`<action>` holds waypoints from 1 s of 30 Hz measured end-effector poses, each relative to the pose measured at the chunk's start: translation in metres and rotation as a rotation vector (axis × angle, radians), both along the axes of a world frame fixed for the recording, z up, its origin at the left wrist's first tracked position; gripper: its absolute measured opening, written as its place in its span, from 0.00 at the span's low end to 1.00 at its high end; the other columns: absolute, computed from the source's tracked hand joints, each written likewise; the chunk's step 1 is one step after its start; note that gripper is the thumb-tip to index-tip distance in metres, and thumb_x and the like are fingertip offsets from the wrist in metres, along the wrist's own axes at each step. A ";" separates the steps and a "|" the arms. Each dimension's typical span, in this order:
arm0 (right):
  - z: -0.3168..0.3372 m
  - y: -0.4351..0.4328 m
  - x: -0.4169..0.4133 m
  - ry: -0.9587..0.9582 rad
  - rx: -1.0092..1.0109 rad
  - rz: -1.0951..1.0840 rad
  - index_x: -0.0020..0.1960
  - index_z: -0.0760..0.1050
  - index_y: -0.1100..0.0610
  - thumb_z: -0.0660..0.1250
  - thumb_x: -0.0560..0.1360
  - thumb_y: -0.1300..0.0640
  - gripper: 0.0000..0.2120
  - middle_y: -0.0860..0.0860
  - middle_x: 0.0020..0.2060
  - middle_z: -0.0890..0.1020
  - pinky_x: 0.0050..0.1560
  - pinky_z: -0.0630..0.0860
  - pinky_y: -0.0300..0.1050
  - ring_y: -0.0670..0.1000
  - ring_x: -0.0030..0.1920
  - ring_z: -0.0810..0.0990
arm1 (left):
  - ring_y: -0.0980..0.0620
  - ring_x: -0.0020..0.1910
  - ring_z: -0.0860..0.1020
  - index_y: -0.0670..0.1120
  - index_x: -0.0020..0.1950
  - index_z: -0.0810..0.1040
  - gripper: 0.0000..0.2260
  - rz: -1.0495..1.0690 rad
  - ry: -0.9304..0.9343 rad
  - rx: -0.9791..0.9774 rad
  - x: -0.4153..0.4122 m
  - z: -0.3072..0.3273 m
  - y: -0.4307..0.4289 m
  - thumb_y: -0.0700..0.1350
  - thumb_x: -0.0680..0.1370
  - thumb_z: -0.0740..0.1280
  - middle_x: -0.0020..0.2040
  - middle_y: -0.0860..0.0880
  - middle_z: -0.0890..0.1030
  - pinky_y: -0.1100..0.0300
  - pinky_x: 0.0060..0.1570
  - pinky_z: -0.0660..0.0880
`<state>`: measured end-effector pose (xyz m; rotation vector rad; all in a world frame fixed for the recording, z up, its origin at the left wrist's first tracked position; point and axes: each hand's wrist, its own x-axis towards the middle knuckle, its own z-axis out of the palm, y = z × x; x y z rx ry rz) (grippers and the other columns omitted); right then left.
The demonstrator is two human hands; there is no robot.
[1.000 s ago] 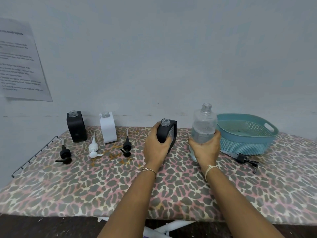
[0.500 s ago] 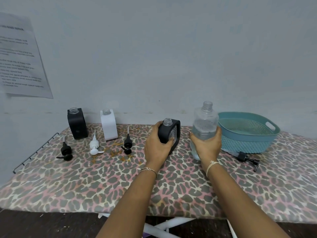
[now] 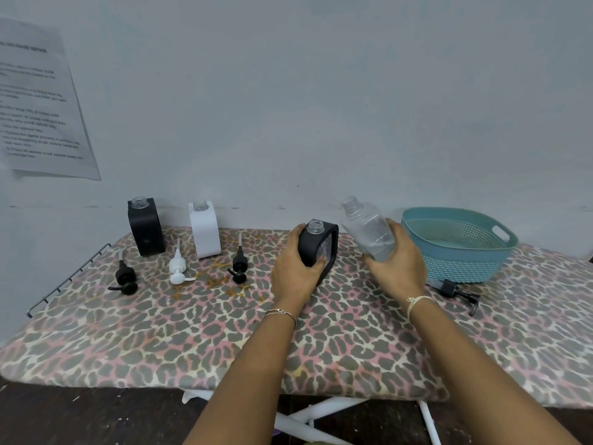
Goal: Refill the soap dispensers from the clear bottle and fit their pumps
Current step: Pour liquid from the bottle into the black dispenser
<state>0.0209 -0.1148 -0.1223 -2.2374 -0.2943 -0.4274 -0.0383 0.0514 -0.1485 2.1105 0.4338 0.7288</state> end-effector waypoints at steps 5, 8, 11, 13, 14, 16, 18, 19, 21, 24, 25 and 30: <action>0.007 -0.007 -0.001 -0.015 -0.182 0.031 0.71 0.63 0.44 0.74 0.66 0.54 0.37 0.48 0.60 0.78 0.46 0.79 0.49 0.54 0.55 0.78 | 0.49 0.58 0.78 0.56 0.73 0.64 0.33 0.017 0.000 -0.013 0.000 0.001 -0.001 0.48 0.71 0.74 0.62 0.52 0.79 0.54 0.56 0.78; 0.010 -0.008 -0.001 -0.046 -0.286 0.059 0.71 0.63 0.43 0.73 0.67 0.54 0.35 0.48 0.57 0.78 0.44 0.78 0.48 0.53 0.53 0.79 | 0.49 0.57 0.78 0.52 0.69 0.68 0.30 0.028 0.003 -0.040 0.001 0.001 -0.001 0.49 0.70 0.75 0.59 0.52 0.79 0.55 0.54 0.77; 0.013 -0.007 -0.001 -0.050 -0.353 0.057 0.71 0.63 0.43 0.72 0.68 0.55 0.35 0.48 0.58 0.78 0.44 0.78 0.48 0.53 0.55 0.78 | 0.48 0.56 0.79 0.50 0.65 0.70 0.26 0.039 0.020 -0.046 0.002 0.001 0.000 0.49 0.70 0.76 0.57 0.51 0.80 0.53 0.53 0.77; 0.015 -0.005 -0.002 -0.042 -0.378 0.052 0.72 0.62 0.43 0.71 0.67 0.55 0.36 0.48 0.57 0.78 0.44 0.79 0.49 0.53 0.54 0.78 | 0.48 0.55 0.79 0.50 0.64 0.70 0.26 0.043 0.029 -0.047 0.003 0.001 0.000 0.50 0.70 0.76 0.57 0.51 0.80 0.53 0.53 0.77; 0.016 -0.004 -0.002 -0.039 -0.388 0.053 0.72 0.62 0.43 0.71 0.67 0.55 0.36 0.48 0.57 0.78 0.44 0.79 0.49 0.53 0.54 0.78 | 0.48 0.55 0.79 0.50 0.64 0.70 0.26 0.044 0.030 -0.049 0.003 0.001 0.000 0.50 0.70 0.76 0.57 0.51 0.80 0.52 0.53 0.77; 0.018 -0.001 -0.002 -0.034 -0.406 0.052 0.72 0.62 0.43 0.72 0.66 0.56 0.38 0.48 0.56 0.78 0.42 0.79 0.48 0.52 0.52 0.78 | 0.49 0.55 0.79 0.50 0.64 0.70 0.26 0.043 0.030 -0.056 0.003 0.001 0.000 0.49 0.70 0.76 0.57 0.51 0.80 0.53 0.53 0.77; 0.020 0.000 -0.001 -0.028 -0.424 0.046 0.73 0.62 0.43 0.71 0.66 0.58 0.38 0.48 0.54 0.78 0.38 0.75 0.44 0.52 0.49 0.78 | 0.49 0.55 0.79 0.50 0.64 0.70 0.26 0.042 0.026 -0.060 0.002 0.001 -0.001 0.49 0.69 0.76 0.57 0.52 0.80 0.55 0.52 0.76; 0.021 0.000 -0.001 -0.029 -0.436 0.044 0.73 0.62 0.43 0.71 0.66 0.59 0.39 0.48 0.53 0.79 0.37 0.74 0.44 0.52 0.48 0.78 | 0.49 0.55 0.79 0.50 0.64 0.70 0.26 0.042 0.027 -0.059 0.002 0.001 -0.001 0.49 0.70 0.76 0.57 0.52 0.80 0.55 0.52 0.76; 0.023 0.000 0.000 -0.035 -0.463 0.045 0.73 0.61 0.42 0.70 0.65 0.59 0.39 0.49 0.53 0.79 0.36 0.75 0.44 0.52 0.46 0.78 | 0.49 0.55 0.79 0.50 0.64 0.70 0.26 0.043 0.035 -0.058 0.002 0.002 -0.001 0.49 0.70 0.76 0.57 0.51 0.80 0.56 0.52 0.76; 0.025 0.000 0.000 -0.044 -0.495 0.049 0.73 0.61 0.43 0.69 0.65 0.59 0.39 0.49 0.53 0.79 0.39 0.75 0.45 0.53 0.49 0.78 | 0.49 0.55 0.79 0.50 0.63 0.70 0.25 0.045 0.049 -0.056 0.002 0.003 -0.001 0.49 0.70 0.76 0.57 0.51 0.80 0.57 0.50 0.75; 0.026 0.000 0.001 -0.046 -0.506 0.051 0.73 0.61 0.43 0.69 0.65 0.59 0.39 0.49 0.53 0.79 0.40 0.74 0.45 0.53 0.49 0.78 | 0.49 0.55 0.79 0.49 0.64 0.70 0.26 0.043 0.055 -0.053 0.002 0.003 0.000 0.49 0.70 0.76 0.57 0.51 0.80 0.57 0.50 0.75; 0.031 0.002 0.000 -0.035 -0.528 0.048 0.73 0.61 0.42 0.68 0.65 0.60 0.39 0.49 0.50 0.79 0.37 0.70 0.43 0.52 0.46 0.78 | 0.48 0.55 0.78 0.49 0.63 0.70 0.25 0.036 0.075 -0.044 0.002 0.005 0.000 0.48 0.70 0.76 0.57 0.50 0.80 0.56 0.50 0.75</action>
